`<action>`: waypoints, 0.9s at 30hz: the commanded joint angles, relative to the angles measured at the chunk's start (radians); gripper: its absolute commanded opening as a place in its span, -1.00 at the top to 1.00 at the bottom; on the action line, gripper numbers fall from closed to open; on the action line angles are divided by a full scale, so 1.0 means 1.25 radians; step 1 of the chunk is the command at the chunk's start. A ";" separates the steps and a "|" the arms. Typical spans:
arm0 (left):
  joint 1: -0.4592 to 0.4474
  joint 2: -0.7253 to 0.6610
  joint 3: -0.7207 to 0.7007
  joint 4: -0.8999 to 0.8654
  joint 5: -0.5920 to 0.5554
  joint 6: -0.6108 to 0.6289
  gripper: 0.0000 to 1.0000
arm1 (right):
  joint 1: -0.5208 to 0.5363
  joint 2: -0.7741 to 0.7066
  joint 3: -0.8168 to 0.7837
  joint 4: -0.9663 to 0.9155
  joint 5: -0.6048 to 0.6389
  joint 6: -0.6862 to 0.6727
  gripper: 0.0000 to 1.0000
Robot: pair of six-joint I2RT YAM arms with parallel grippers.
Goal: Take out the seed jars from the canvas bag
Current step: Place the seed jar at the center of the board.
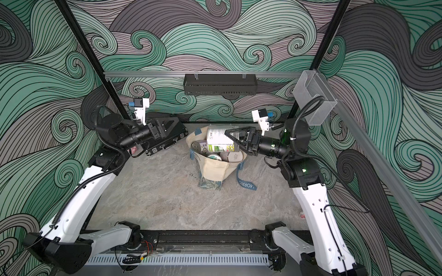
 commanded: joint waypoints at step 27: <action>-0.012 0.235 -0.036 -0.123 -0.158 0.152 -0.97 | -0.122 0.498 0.291 -0.454 1.141 -0.480 -0.49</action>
